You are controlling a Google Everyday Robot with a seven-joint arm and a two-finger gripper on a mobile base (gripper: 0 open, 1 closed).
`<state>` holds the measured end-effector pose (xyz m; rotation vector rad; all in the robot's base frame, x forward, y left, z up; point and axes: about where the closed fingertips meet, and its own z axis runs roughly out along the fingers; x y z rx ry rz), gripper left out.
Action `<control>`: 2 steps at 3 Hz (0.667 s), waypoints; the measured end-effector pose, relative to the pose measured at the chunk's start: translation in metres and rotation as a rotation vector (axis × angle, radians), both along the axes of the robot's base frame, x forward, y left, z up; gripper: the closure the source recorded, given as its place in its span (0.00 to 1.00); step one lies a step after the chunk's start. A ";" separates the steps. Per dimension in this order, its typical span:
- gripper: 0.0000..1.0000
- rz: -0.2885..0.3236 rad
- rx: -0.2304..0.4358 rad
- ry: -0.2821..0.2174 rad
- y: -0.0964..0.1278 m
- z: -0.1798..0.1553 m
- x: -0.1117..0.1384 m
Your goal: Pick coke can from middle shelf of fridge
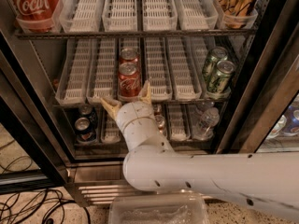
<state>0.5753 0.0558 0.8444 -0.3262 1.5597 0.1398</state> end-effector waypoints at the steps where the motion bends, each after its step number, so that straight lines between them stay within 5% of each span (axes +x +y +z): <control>1: 0.19 -0.005 0.015 -0.016 0.002 0.004 0.004; 2: 0.24 -0.013 -0.012 -0.033 -0.004 0.003 0.009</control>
Offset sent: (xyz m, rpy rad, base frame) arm 0.0167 -0.0112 -0.0019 -0.0450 -0.0453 -0.0227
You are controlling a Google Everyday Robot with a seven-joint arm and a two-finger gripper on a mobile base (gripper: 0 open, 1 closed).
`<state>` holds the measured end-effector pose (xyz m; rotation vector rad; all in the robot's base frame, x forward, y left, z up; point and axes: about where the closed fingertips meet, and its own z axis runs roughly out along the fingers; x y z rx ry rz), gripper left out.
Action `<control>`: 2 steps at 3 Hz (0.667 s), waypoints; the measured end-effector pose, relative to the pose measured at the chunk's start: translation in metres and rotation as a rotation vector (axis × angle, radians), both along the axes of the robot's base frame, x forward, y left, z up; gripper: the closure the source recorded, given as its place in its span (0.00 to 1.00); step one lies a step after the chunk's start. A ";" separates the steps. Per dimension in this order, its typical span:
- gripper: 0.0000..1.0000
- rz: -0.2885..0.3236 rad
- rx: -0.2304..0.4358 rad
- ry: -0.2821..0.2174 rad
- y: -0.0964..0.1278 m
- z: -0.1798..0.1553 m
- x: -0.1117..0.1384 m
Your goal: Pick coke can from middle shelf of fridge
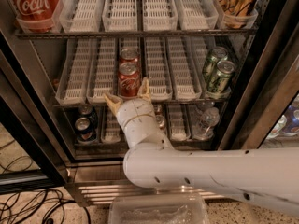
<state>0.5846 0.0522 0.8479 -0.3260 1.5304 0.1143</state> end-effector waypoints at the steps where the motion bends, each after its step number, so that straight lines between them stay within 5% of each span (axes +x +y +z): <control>1: 0.24 -0.027 -0.041 -0.006 -0.014 -0.006 0.009; 2: 0.25 -0.028 -0.044 -0.009 -0.014 -0.006 0.014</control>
Offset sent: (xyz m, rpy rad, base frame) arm 0.0155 -0.0213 -0.0125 -0.0584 -0.0008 -0.0411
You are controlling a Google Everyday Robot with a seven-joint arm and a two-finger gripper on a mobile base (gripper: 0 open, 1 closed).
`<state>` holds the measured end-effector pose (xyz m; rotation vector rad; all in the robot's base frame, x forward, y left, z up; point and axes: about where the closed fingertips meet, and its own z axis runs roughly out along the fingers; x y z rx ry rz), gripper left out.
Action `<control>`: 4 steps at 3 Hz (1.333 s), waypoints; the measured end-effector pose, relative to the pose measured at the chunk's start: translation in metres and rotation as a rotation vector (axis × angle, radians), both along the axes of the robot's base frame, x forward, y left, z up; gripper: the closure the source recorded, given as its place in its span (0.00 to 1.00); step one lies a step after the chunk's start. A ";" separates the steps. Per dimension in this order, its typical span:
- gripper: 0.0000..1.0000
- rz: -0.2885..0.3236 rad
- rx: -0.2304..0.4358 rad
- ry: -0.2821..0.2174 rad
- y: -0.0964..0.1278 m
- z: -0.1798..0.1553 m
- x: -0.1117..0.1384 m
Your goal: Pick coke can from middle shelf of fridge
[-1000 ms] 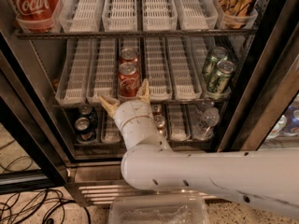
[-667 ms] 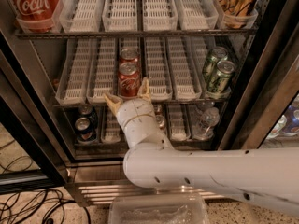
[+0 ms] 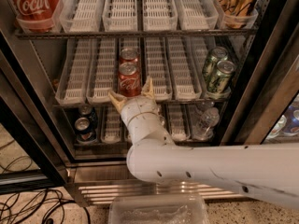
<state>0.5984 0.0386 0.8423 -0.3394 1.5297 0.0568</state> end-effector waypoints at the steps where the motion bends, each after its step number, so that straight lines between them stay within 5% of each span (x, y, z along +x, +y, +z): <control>1: 0.33 -0.006 -0.001 0.009 0.001 -0.003 0.010; 3: 0.34 -0.020 0.001 0.024 0.000 -0.009 0.022; 4: 0.53 -0.024 0.014 0.027 0.000 -0.010 0.027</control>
Offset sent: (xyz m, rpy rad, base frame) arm 0.0163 0.0008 -0.0110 -0.0058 0.0245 -0.0129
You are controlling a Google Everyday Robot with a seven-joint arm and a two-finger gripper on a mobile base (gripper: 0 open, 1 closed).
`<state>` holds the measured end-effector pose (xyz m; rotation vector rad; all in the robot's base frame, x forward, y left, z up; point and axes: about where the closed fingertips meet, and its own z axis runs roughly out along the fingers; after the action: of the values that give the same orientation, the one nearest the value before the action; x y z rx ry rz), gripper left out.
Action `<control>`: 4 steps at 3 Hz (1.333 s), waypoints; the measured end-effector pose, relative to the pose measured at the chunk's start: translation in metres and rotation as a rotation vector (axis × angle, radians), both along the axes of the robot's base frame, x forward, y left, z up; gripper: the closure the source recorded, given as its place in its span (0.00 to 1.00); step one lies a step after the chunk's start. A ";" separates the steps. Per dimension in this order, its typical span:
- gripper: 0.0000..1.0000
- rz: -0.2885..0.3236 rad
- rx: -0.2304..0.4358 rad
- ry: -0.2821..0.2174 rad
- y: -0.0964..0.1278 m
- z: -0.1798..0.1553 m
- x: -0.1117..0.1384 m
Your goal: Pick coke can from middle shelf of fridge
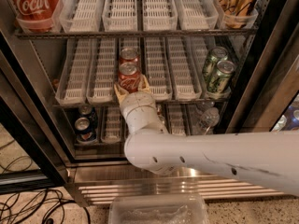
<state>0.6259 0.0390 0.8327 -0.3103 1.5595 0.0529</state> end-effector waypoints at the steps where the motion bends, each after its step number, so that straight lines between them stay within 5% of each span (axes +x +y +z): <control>1: 0.76 0.000 0.000 0.000 0.000 0.000 0.000; 2: 1.00 0.002 0.026 0.015 0.000 -0.001 0.000; 4: 1.00 0.039 0.031 0.042 0.003 0.006 0.000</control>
Offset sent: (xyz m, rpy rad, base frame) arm 0.0002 -0.0011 -0.0042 0.0594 0.0375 0.0036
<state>0.6259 0.0418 0.8384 -0.3172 1.5924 0.1142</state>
